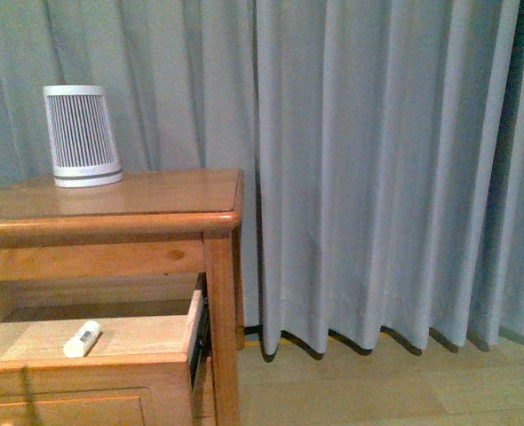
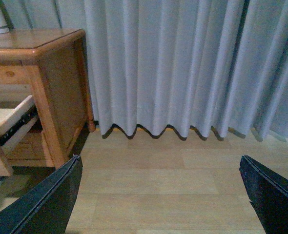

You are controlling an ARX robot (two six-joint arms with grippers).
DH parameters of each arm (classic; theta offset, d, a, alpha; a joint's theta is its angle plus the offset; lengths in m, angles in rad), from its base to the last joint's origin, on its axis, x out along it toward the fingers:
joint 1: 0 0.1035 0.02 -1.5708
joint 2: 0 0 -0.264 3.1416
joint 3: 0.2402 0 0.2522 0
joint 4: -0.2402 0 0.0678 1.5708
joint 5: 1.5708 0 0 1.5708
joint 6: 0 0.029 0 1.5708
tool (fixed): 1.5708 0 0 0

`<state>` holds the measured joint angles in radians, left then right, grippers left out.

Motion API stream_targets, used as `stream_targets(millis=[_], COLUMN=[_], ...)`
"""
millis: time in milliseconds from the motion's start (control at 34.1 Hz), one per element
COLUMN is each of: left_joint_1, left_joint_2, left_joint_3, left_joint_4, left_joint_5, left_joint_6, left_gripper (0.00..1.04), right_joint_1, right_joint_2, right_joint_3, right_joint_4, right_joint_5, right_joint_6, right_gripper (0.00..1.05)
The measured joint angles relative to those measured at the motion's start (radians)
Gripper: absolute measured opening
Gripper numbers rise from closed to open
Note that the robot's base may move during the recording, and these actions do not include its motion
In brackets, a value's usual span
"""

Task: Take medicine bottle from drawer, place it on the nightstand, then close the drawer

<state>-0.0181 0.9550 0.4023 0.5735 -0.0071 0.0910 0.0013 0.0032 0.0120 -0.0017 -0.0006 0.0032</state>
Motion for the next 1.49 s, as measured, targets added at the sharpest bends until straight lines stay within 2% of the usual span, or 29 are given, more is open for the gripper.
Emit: stream_targets(millis=[88, 234, 498, 615, 1083, 1171, 1493], left_joint_1=[-0.001, 0.014, 0.014, 0.014, 0.014, 0.014, 0.014], left_joint_2=[0.0, -0.062, -0.176, -0.248, -0.515, -0.54, -0.674], left_joint_3=[0.0, -0.083, -0.207, -0.258, -0.36, -0.393, -0.393], left_joint_4=[0.0, -0.003, 0.003, -0.012, -0.176, -0.166, -0.291], left_joint_5=[0.001, 0.007, 0.007, 0.007, 0.007, 0.008, 0.007], left_joint_6=[0.001, -0.064, -0.082, -0.086, -0.086, -0.086, -0.087], left_gripper=[0.98, 0.7, 0.27, 0.03, 0.03, 0.03, 0.03], right_joint_1=[0.0, 0.0, 0.0, 0.0, 0.0, 0.0, 0.0], right_joint_2=[0.0, 0.0, 0.0, 0.0, 0.0, 0.0, 0.0], right_joint_3=[0.0, 0.0, 0.0, 0.0, 0.0, 0.0, 0.0], right_joint_4=[0.0, 0.0, 0.0, 0.0, 0.0, 0.0, 0.0], right_joint_5=[0.0, 0.0, 0.0, 0.0, 0.0, 0.0, 0.0], right_joint_6=[0.0, 0.0, 0.0, 0.0, 0.0, 0.0, 0.0], right_gripper=[0.98, 0.98, 0.98, 0.98, 0.98, 0.98, 0.98])
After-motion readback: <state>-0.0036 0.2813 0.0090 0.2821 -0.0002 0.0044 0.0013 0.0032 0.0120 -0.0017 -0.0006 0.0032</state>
